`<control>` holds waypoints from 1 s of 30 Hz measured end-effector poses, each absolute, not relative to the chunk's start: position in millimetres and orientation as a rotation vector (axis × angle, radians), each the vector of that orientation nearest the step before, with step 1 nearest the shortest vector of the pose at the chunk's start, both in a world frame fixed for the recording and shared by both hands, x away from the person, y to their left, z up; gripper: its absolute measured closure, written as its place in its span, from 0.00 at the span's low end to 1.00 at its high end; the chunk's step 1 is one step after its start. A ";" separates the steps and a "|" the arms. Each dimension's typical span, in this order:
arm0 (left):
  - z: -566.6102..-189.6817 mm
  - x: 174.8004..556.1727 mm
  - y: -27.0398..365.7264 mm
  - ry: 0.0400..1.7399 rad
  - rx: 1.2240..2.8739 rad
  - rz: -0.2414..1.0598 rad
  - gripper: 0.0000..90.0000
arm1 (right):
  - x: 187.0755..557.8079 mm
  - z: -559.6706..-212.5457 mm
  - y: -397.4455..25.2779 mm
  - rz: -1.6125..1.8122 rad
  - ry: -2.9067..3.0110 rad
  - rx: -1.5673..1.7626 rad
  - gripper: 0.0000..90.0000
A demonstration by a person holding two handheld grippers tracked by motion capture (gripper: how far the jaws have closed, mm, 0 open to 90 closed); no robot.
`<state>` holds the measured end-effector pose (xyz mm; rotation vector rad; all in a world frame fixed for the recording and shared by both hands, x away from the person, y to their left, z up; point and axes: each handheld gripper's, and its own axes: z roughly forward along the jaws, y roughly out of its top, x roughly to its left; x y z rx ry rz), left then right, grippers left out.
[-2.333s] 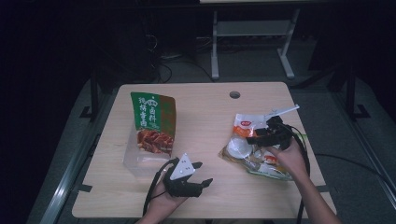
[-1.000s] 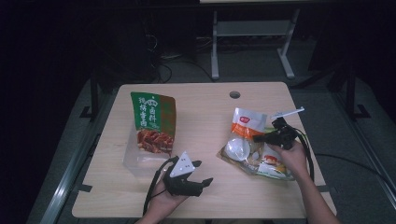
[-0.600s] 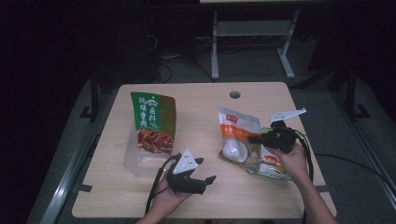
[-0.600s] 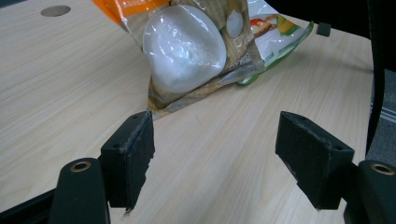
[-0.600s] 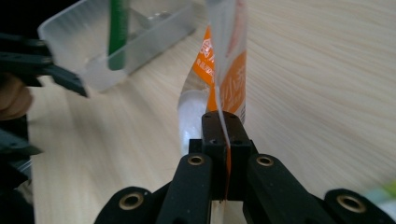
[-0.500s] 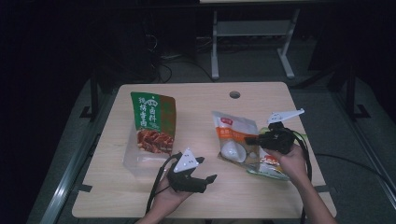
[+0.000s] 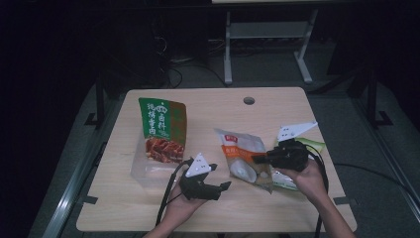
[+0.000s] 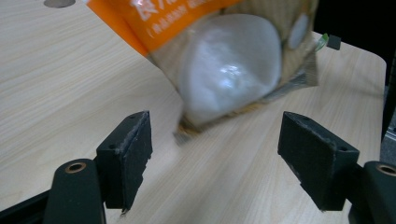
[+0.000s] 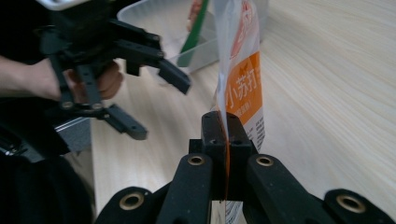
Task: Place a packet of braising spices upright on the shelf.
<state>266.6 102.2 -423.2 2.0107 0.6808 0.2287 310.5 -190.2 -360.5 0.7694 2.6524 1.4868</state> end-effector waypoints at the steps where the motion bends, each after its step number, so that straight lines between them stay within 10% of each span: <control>1: -423.2 266.6 102.2 0.681 2.011 0.229 0.28 | 308.8 -359.7 -189.4 1.495 2.658 0.754 1.00; 15: -426.8 270.8 104.8 0.672 1.986 0.102 0.35 | 294.3 -348.3 -162.7 1.616 2.726 0.532 1.00; 24: -424.1 267.5 113.3 0.657 1.962 0.115 0.83 | 298.0 -362.2 -152.7 1.618 2.745 0.542 1.00; 30: -423.0 264.0 109.7 0.644 2.005 0.192 0.95 | 301.0 -372.4 -151.2 1.623 2.766 0.568 1.00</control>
